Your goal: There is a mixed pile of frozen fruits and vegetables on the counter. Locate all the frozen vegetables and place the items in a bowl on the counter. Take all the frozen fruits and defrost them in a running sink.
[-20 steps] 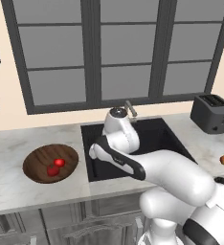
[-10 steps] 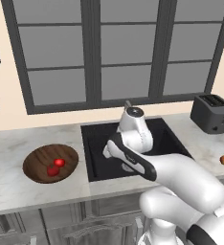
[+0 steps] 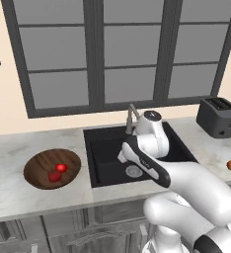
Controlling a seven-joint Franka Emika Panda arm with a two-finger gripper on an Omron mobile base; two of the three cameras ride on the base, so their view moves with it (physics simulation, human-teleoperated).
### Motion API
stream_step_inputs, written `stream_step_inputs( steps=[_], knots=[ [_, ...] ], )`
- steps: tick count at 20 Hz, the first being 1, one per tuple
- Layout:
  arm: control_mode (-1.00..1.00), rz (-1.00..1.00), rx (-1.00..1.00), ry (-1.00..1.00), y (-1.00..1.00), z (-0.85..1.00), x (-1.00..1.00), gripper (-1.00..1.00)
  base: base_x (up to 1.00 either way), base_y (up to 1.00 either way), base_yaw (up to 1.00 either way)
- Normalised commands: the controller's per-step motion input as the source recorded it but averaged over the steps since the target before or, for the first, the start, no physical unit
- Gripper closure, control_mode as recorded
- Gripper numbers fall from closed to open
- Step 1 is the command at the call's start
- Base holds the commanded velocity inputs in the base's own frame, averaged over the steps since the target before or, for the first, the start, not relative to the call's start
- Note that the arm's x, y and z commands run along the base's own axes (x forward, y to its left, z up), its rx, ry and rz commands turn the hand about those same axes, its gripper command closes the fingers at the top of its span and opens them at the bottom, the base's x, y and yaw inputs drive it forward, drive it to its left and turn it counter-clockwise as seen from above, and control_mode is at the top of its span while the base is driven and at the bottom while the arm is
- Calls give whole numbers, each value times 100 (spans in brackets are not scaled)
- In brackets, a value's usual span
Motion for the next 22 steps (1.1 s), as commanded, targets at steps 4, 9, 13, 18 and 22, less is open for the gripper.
stream_step_inputs(
  steps=[4,9,13,18,22],
  knots=[
    [-100,-1,-2,2,-34,0,0,-100,0,0,0],
    [-100,-5,-2,3,-38,0,0,-100,0,0,0],
    [-100,-8,0,5,-41,1,0,-100,0,0,0],
    [-100,-11,0,6,-45,0,2,-100,0,0,0],
    [-100,-14,0,6,-42,1,6,-100,0,0,0]
  ],
)
